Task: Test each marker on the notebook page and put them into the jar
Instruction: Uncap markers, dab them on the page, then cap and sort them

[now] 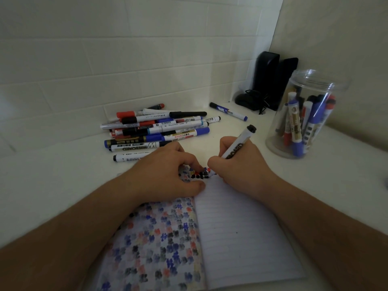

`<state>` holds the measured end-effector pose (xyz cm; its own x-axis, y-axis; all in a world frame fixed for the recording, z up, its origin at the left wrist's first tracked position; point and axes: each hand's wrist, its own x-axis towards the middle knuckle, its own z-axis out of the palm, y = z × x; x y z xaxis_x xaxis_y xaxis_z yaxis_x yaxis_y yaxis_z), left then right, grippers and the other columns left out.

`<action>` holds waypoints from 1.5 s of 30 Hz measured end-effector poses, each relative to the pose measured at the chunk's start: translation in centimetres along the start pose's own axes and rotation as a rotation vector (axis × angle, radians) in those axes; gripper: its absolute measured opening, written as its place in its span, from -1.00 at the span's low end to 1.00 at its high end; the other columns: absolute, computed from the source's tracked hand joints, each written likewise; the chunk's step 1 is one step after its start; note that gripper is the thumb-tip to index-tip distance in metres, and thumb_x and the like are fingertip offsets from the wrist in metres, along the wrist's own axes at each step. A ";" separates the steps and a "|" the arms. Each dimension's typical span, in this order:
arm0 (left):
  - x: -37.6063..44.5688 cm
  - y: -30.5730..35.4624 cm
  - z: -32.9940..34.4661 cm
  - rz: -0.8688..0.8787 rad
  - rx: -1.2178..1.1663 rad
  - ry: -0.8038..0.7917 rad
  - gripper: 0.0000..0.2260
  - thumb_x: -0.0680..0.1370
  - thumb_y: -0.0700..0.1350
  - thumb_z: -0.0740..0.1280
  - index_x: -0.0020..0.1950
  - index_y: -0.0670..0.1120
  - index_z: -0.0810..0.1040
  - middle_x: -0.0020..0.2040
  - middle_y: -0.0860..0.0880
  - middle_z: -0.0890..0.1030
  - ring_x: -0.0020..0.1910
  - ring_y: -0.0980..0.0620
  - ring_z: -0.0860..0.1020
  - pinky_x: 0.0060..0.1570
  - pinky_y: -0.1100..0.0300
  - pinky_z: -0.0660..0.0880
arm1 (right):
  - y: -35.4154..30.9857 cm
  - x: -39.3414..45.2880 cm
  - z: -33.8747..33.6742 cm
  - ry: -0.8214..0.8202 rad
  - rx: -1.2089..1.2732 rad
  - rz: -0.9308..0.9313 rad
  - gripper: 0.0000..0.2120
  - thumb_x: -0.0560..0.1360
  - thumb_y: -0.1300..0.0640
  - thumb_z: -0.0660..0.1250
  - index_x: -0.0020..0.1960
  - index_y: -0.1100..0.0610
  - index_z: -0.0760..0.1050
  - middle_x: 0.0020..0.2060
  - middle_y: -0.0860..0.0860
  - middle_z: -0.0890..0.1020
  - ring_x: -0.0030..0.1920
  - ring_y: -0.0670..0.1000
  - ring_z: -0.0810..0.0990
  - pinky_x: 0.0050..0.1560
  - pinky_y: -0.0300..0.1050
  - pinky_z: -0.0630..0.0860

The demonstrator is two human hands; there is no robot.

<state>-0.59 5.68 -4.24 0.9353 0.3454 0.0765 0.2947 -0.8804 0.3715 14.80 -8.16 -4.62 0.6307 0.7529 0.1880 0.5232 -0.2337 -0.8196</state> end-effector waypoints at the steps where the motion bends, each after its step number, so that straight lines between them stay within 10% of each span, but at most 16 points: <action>1: 0.0 0.0 0.0 0.000 -0.001 0.000 -0.65 0.39 0.39 0.38 0.14 0.37 0.53 0.02 0.20 0.39 -0.01 0.21 0.43 0.05 0.09 0.54 | 0.0 0.0 0.0 0.000 0.003 0.002 -0.69 0.37 0.17 0.44 -0.36 0.07 0.30 -0.48 0.03 0.43 -0.45 0.02 0.41 -0.41 -0.09 0.39; 6: 0.0 0.0 -0.1 -0.006 -0.002 -0.007 -0.60 0.35 0.43 0.32 0.14 0.37 0.53 0.03 0.21 0.38 0.00 0.22 0.42 0.05 0.10 0.54 | -0.3 -0.1 -0.2 -0.016 0.060 0.018 -0.75 0.38 0.20 0.43 -0.28 0.27 0.37 -0.33 0.32 0.56 -0.44 0.05 0.46 -0.43 -0.09 0.42; 31: -0.2 0.3 -0.1 -0.006 0.006 -0.004 -0.64 0.40 0.41 0.32 0.14 0.37 0.49 0.03 0.21 0.38 0.01 0.23 0.41 0.04 0.12 0.53 | 0.1 0.0 -0.1 -0.041 0.033 -0.011 -0.71 0.39 0.17 0.44 -0.34 0.08 0.33 -0.45 0.05 0.45 -0.42 0.03 0.44 -0.37 -0.08 0.41; 38: -0.4 0.1 -0.2 -0.003 -0.138 0.221 -0.68 0.69 -0.19 0.13 0.41 0.10 0.28 0.06 0.17 0.51 -0.03 0.19 0.50 -0.10 0.25 0.49 | -0.6 -0.1 -2.2 0.028 0.568 0.004 -0.79 0.53 0.27 0.46 -0.15 0.16 0.43 -0.47 0.05 0.47 -0.50 -0.02 0.34 -0.52 -0.20 0.34; 45: -0.5 0.2 -0.5 0.013 -0.313 0.243 -0.85 0.68 -0.13 0.23 0.19 0.08 0.35 0.08 0.26 0.64 0.07 0.36 0.57 -0.02 0.44 0.48 | -0.8 -0.6 -3.1 -0.097 0.880 0.094 -0.89 0.58 0.20 0.37 -0.13 0.14 0.53 -0.37 0.09 0.51 -0.42 -0.01 0.43 -0.52 -0.26 0.39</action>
<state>-1.12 5.52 -3.74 0.8538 0.4351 0.2860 0.1743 -0.7564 0.6305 15.79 -10.31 -2.43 0.5766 0.8126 0.0850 -0.1833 0.2301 -0.9558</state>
